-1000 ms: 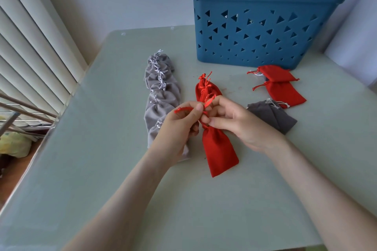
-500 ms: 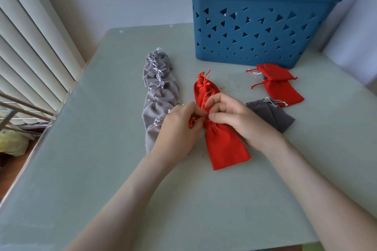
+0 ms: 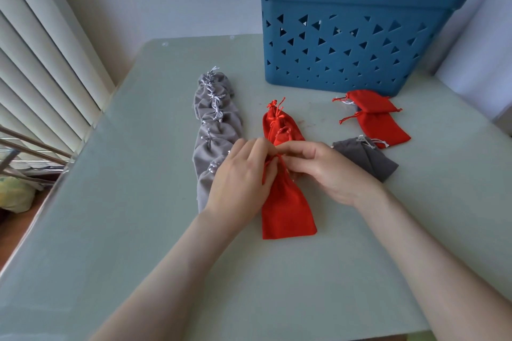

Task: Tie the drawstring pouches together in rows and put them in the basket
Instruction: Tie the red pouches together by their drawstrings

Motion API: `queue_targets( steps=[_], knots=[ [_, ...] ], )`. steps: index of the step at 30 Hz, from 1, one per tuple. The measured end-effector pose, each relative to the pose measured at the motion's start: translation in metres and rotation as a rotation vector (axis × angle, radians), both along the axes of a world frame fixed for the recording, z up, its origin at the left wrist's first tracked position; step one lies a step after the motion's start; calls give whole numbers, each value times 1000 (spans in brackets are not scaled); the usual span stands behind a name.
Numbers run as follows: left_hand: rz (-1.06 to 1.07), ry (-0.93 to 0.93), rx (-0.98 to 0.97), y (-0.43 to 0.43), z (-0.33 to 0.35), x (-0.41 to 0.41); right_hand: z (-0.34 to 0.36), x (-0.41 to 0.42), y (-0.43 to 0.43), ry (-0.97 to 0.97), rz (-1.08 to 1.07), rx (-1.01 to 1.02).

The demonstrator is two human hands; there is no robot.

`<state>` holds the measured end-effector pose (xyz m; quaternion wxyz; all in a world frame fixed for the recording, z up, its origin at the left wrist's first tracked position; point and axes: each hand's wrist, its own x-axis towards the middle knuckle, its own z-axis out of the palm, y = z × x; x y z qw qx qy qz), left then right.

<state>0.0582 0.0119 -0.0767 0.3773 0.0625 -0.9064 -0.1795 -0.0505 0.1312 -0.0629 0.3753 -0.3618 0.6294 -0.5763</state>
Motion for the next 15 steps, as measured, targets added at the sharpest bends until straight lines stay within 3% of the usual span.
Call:
queue_targets(
  steps=[11, 15],
  knots=[
    [-16, 13, 32, -3, -1, -2, 3, 0, -1, 17, -132, -59],
    [56, 7, 13, -11, -2, -2, 6, -8, 5, 232, -228, 2]
  ],
)
